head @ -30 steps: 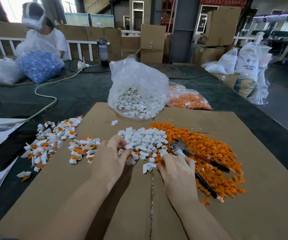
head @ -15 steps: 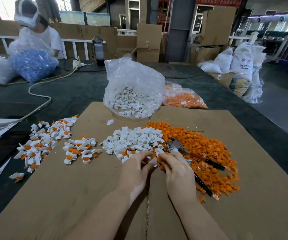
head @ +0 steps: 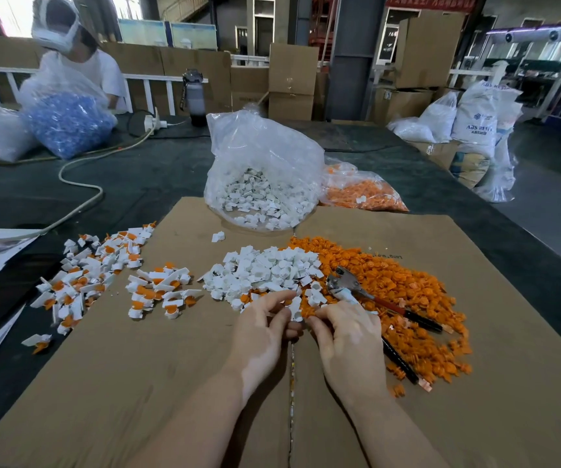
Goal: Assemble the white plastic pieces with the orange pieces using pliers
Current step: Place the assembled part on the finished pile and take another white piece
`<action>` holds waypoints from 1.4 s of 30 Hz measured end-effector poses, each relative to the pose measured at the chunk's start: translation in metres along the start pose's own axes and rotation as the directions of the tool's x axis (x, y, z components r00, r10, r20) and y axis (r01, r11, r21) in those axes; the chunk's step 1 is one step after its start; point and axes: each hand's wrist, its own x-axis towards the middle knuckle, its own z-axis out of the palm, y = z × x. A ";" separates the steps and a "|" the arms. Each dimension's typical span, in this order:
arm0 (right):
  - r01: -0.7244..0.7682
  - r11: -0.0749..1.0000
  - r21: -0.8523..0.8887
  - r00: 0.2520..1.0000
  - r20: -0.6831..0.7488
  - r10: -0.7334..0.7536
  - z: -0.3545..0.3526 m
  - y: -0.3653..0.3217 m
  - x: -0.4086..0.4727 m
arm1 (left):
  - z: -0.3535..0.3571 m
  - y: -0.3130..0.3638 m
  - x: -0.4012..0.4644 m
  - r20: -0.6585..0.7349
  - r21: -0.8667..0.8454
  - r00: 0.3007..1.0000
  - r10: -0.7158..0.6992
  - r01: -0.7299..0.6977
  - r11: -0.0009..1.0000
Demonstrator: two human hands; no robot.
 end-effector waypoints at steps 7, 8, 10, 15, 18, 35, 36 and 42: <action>0.052 0.998 -0.019 0.999 0.014 -0.052 0.000 -0.001 -0.001 | -0.002 0.004 -0.002 0.037 -0.015 0.999 -0.012 0.012 1.000; 0.055 0.998 -0.019 0.998 0.016 -0.055 0.001 -0.001 -0.001 | -0.002 0.004 -0.002 0.033 -0.016 0.999 -0.013 0.014 1.000; 0.065 0.998 -0.015 0.998 0.015 -0.065 0.001 -0.001 -0.001 | -0.002 0.003 -0.002 0.031 -0.020 0.999 -0.014 0.014 1.000; 0.083 0.996 -0.017 0.996 0.037 -0.083 0.001 -0.002 -0.001 | -0.001 0.004 -0.003 0.039 0.019 0.999 0.021 -0.022 1.000; 0.068 0.998 -0.018 0.996 0.062 -0.067 0.002 -0.001 -0.001 | -0.001 0.005 -0.004 0.039 0.035 0.998 0.048 -0.050 0.998; 0.069 0.997 0.018 0.994 0.078 -0.071 0.001 -0.001 -0.001 | 0.000 0.001 -0.010 0.088 0.020 0.995 0.042 -0.044 0.999; 0.063 0.998 0.022 0.994 0.083 -0.064 0.001 0.000 -0.001 | -0.001 0.002 -0.010 0.090 0.029 0.995 0.045 -0.048 0.998; 0.080 0.997 0.014 0.991 0.103 -0.081 0.000 -0.001 -0.001 | -0.001 0.004 -0.015 0.093 0.184 0.987 0.130 -0.145 0.972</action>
